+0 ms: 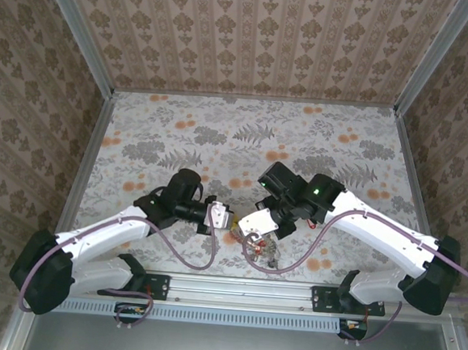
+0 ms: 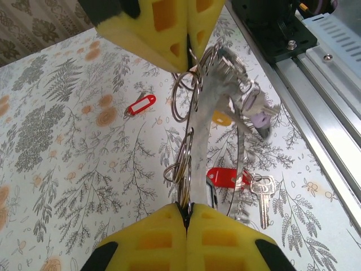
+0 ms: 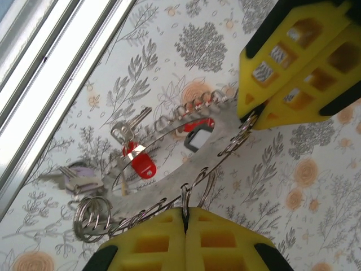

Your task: Put the keys on the keyring

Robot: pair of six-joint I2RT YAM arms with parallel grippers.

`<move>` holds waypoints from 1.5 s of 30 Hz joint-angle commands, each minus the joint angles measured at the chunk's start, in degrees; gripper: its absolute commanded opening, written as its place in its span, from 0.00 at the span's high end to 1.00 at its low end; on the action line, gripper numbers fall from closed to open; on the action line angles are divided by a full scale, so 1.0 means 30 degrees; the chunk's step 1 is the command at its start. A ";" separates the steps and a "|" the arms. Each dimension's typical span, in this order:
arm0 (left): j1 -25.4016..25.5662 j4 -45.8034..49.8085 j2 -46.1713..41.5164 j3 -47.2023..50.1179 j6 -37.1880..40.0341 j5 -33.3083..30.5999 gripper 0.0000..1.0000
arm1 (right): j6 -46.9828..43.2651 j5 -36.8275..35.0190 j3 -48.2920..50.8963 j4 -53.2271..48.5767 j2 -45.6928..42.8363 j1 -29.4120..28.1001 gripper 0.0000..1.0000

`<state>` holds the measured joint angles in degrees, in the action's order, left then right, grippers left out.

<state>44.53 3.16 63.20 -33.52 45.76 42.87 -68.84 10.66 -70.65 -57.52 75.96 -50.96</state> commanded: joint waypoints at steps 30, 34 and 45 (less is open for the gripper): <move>-0.0255 -0.2090 0.0111 -0.0469 0.1259 0.2351 1.00 | 0.5713 1.4224 0.5133 0.8370 -0.1405 0.4077 1.00; -0.0427 -0.1767 -0.0221 -0.0426 0.1584 0.2890 1.00 | 0.5323 1.3677 0.5531 0.8097 -0.1849 0.4306 1.00; -0.0555 -0.1367 0.0251 -0.0699 0.1915 0.3462 1.00 | 0.4225 1.1612 0.5324 0.6147 -0.1980 0.4537 0.91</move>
<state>42.96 2.57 63.92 -34.15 50.24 47.24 -54.17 47.92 -54.78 -38.94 70.59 -37.32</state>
